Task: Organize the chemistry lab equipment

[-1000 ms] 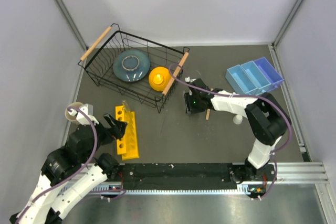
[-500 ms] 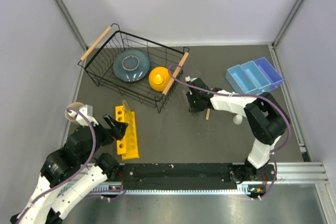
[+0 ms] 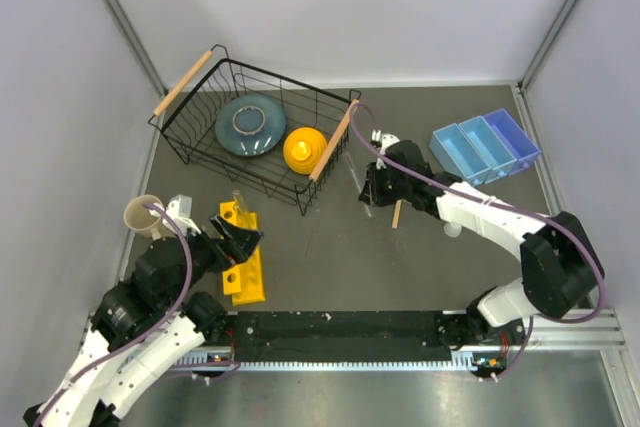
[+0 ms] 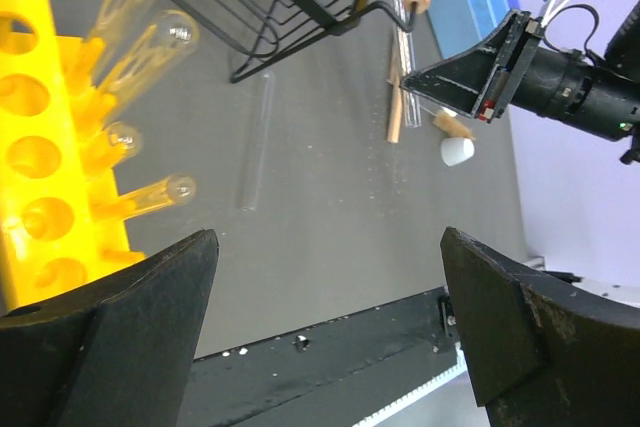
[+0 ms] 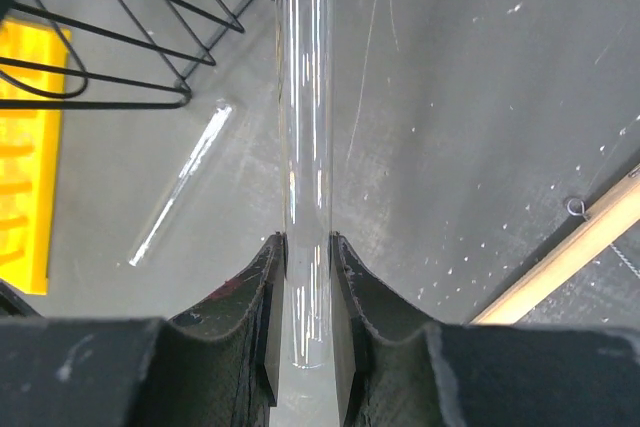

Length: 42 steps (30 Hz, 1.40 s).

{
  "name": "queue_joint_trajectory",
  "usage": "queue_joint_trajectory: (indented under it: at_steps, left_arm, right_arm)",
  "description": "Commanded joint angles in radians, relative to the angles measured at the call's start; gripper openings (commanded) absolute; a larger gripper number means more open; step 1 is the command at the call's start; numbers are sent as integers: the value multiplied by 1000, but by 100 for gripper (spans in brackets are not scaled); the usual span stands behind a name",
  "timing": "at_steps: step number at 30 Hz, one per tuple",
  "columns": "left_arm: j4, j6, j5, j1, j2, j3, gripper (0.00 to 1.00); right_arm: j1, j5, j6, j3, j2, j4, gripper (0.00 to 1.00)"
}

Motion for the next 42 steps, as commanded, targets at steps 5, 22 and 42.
queue_joint_trajectory:
  at_steps: [5, 22, 42]
  left_arm:
    - [164, -31, 73, 5, 47, -4, 99]
    - [293, 12, 176, 5, 200, 67, 98]
    - [363, 73, 294, 6, 377, 194, 98]
  right_arm:
    - [-103, -90, 15, -42, -116, 57, 11]
    - [-258, -205, -23, -6, -239, -6, 12]
    - [-287, -559, -112, 120, -340, -133, 13]
